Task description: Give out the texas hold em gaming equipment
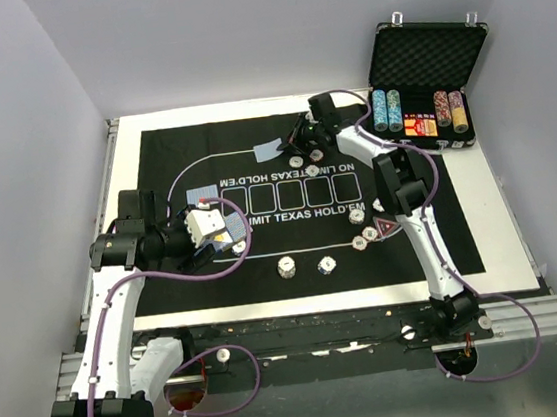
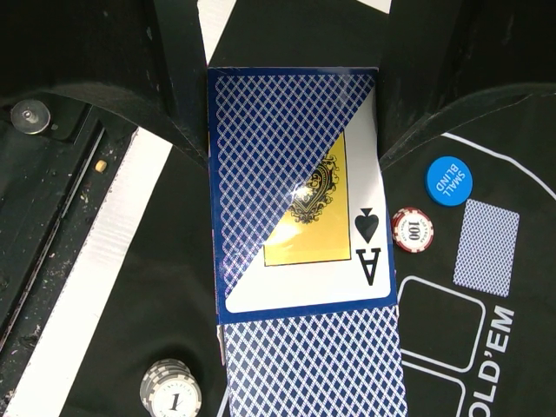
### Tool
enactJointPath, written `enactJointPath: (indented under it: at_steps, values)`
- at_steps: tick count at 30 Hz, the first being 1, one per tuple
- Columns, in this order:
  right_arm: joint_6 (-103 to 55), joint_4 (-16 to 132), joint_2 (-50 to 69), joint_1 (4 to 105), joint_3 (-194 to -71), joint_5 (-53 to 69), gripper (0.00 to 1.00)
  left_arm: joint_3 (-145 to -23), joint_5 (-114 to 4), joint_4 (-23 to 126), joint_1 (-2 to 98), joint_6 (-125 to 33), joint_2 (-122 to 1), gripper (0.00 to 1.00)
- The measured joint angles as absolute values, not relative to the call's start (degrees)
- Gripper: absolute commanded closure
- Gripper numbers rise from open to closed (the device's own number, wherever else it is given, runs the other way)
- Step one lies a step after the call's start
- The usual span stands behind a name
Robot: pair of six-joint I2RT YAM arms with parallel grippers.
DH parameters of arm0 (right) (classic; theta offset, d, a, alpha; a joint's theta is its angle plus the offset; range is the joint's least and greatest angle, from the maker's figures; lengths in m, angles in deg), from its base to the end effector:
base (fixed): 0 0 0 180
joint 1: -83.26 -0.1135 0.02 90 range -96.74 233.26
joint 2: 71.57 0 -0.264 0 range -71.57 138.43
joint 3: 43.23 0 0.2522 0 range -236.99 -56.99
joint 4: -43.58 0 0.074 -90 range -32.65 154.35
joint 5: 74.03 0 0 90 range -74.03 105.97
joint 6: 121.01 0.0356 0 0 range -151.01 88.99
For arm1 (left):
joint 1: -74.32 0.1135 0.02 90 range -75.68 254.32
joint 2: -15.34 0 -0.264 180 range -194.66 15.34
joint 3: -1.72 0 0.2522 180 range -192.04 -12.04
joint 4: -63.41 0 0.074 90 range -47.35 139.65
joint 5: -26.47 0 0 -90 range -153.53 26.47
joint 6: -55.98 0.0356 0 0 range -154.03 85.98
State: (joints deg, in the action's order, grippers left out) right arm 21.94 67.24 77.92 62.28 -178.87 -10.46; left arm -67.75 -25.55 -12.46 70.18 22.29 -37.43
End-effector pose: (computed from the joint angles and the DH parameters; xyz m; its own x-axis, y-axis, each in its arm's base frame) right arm 0.5324 0.2211 0.1227 -0.8616 0.4351 -0.2616 0.0619 0.6016 0.7964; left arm 0.1522 -0.0330 0.3085 -0.1660 0.6696 -0.7240 0.9187 0.3719 0.1333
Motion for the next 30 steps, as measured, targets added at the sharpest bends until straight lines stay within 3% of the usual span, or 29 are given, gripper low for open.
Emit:
enactJointPath:
  at_steps: [5,7,9,13,24,28,30]
  values:
    - [20.32,68.61,77.90,62.37,-179.73,-6.79,0.97,-67.81,-25.55,-12.57,70.18,22.29,-37.67,0.53]
    - [19.84,68.74,77.90,62.39,-179.73,-5.59,0.87,-67.88,-25.53,-12.61,70.18,22.25,-37.67,0.53]
    - [19.45,69.55,77.90,62.48,-179.99,-4.87,0.69,-67.88,-25.53,-12.66,70.18,22.09,-37.74,0.53]
    - [18.38,71.63,78.29,62.66,-184.14,-4.19,0.52,-67.88,-25.53,-12.68,70.18,22.03,-37.87,0.53]
    - [15.80,75.48,76.15,62.66,-182.52,-4.02,0.43,-67.90,-25.53,-12.72,70.18,22.03,-37.60,0.53]
    - [13.22,78.54,68.78,62.61,-173.85,-1.50,0.42,-67.88,-25.53,-12.77,70.18,22.09,-37.19,0.53]
    - [12.08,78.40,62.75,62.59,-167.42,-0.50,0.37,-67.83,-25.51,-12.79,70.18,22.11,-36.99,0.53]
